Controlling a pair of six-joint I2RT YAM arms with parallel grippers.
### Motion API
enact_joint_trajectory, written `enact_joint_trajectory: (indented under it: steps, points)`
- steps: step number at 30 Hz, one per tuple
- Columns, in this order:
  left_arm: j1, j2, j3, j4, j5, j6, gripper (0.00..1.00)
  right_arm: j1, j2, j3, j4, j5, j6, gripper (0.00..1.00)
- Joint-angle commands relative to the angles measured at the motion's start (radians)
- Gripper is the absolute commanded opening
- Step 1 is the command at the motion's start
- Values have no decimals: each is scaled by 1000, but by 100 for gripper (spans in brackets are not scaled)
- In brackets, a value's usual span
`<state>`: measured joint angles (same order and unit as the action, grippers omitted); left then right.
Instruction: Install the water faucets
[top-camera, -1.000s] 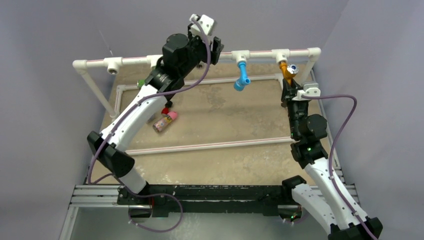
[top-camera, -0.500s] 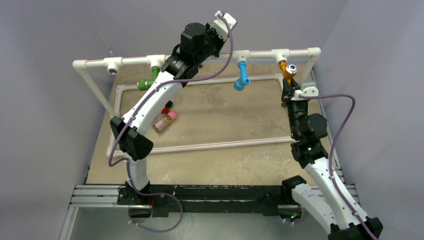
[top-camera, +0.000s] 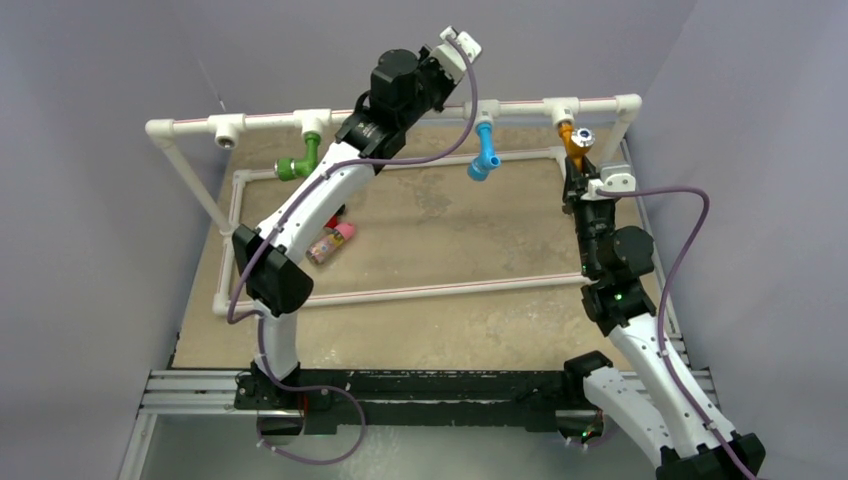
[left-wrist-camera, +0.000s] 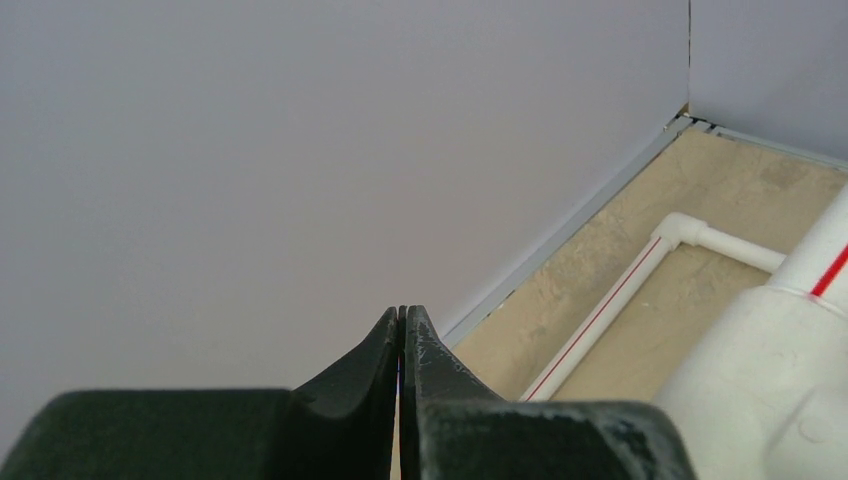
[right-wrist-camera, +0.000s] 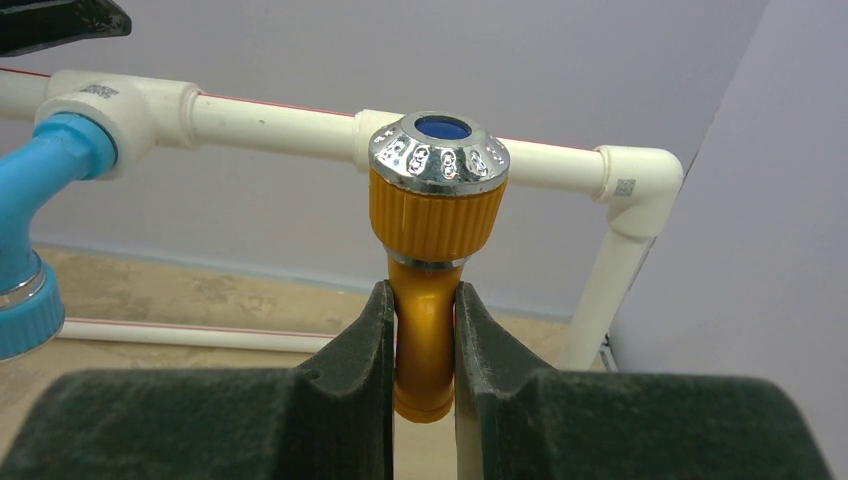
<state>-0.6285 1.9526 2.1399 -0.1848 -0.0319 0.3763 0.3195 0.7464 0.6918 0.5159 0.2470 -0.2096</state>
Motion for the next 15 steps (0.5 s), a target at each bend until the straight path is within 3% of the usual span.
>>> enact_joint_trajectory:
  steps: [1,4,8,15]
  points:
    - [9,56,20,45,-75,25,0,-3,11,25,41,-8,-5,0]
    - [9,86,37,129,-200,15,0,-3,16,24,47,-8,-4,0]
    - [10,118,51,169,-265,21,0,-3,18,22,54,-11,-1,0]
    - [7,121,1,125,-241,26,0,-3,27,19,65,-12,4,0]
